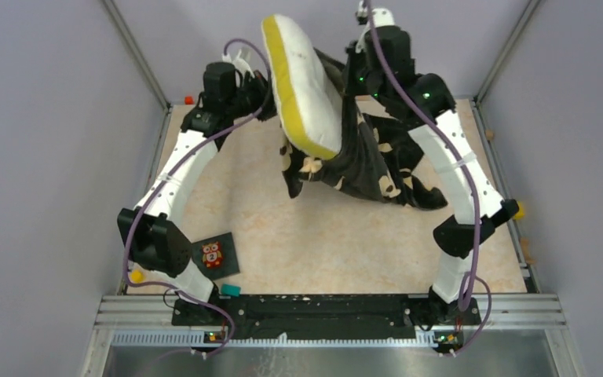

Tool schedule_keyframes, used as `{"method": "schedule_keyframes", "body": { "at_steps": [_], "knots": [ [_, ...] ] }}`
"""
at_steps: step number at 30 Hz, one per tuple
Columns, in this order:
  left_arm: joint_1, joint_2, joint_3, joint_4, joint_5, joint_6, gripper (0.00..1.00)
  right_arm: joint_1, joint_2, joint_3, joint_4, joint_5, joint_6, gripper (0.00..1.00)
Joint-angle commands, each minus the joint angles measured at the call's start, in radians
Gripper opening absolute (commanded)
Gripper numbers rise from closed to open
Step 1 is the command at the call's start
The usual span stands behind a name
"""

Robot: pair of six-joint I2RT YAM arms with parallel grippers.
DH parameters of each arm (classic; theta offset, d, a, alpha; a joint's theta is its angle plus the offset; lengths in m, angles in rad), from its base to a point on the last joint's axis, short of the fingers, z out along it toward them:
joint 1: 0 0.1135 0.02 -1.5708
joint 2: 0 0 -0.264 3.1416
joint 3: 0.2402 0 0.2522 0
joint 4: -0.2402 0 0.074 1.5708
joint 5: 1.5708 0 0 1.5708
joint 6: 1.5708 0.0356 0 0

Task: Put the pillow into the pillowcase

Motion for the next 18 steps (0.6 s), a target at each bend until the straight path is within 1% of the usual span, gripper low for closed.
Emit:
{"method": "schedule_keyframes", "body": {
  "at_steps": [1, 3, 4, 5, 7, 9, 11, 14, 16, 18],
  "knots": [
    [0.000, -0.034, 0.294, -0.021, 0.081, 0.098, 0.00, -0.041, -0.080, 0.083, 0.172, 0.071, -0.042, 0.00],
    [-0.002, -0.056, 0.366, 0.016, 0.068, 0.084, 0.00, -0.082, -0.074, 0.098, 0.192, 0.048, -0.018, 0.00],
    [-0.002, -0.064, 0.393, 0.054, 0.067, 0.072, 0.00, -0.089, -0.067, 0.118, 0.183, 0.041, -0.014, 0.00],
    [-0.002, -0.057, 0.437, 0.059, 0.058, 0.065, 0.00, -0.089, -0.066, 0.129, 0.179, 0.030, -0.009, 0.00],
    [-0.002, -0.018, 0.563, 0.024, 0.024, 0.063, 0.00, -0.089, -0.091, 0.111, 0.199, -0.013, 0.005, 0.00],
    [-0.002, 0.010, 0.634, 0.016, -0.001, 0.061, 0.00, -0.088, -0.131, 0.089, 0.242, -0.014, 0.005, 0.00],
    [-0.015, 0.033, 0.649, 0.002, 0.016, 0.061, 0.00, -0.090, -0.175, 0.083, 0.295, 0.038, -0.014, 0.00],
    [-0.072, 0.022, 0.615, -0.042, 0.031, 0.138, 0.00, -0.114, -0.225, 0.087, 0.396, 0.094, -0.045, 0.00],
    [-0.098, -0.030, 0.557, -0.003, 0.054, 0.156, 0.00, -0.145, -0.220, 0.111, 0.419, 0.091, -0.048, 0.00],
    [-0.104, -0.085, 0.527, 0.073, 0.060, 0.142, 0.00, -0.159, -0.188, 0.161, 0.400, 0.095, -0.054, 0.00]
  ]
}}
